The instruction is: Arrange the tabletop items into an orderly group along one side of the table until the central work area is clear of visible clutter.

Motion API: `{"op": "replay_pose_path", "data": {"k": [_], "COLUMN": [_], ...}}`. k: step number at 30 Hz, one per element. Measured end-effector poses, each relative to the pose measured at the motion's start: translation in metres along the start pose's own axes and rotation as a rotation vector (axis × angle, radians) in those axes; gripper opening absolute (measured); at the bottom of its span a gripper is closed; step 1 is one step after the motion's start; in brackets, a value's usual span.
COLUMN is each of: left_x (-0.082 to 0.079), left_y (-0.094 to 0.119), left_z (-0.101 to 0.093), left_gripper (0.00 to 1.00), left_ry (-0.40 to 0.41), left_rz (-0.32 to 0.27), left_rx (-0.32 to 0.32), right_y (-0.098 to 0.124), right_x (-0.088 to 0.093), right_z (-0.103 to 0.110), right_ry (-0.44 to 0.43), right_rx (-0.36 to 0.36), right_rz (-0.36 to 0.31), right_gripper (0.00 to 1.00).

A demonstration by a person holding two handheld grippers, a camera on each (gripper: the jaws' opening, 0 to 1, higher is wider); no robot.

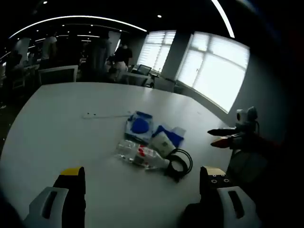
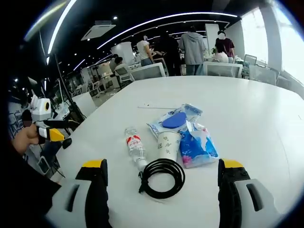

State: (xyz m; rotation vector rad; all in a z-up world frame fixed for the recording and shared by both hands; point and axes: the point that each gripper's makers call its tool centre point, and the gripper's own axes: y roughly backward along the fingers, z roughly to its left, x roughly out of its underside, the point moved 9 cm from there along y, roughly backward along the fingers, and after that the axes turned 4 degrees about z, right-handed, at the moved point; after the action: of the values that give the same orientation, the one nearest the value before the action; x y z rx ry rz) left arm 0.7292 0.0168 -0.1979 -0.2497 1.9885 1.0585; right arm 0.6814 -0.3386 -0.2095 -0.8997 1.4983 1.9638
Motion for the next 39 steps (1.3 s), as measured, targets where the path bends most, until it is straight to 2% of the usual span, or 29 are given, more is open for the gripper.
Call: {"op": "replay_pose_path", "data": {"k": [39], "left_x": [0.0005], "left_y": [-0.0023], "left_z": [0.0014], "left_gripper": [0.99], "left_ry": [-0.013], "left_rz": [0.011], "left_rx": [0.007], "right_y": [0.0007], "right_x": [0.0016], "right_z": [0.0013], "right_ry": [-0.013], "right_rx": [0.007], "right_rz": [-0.001], "right_gripper": [0.90]}}
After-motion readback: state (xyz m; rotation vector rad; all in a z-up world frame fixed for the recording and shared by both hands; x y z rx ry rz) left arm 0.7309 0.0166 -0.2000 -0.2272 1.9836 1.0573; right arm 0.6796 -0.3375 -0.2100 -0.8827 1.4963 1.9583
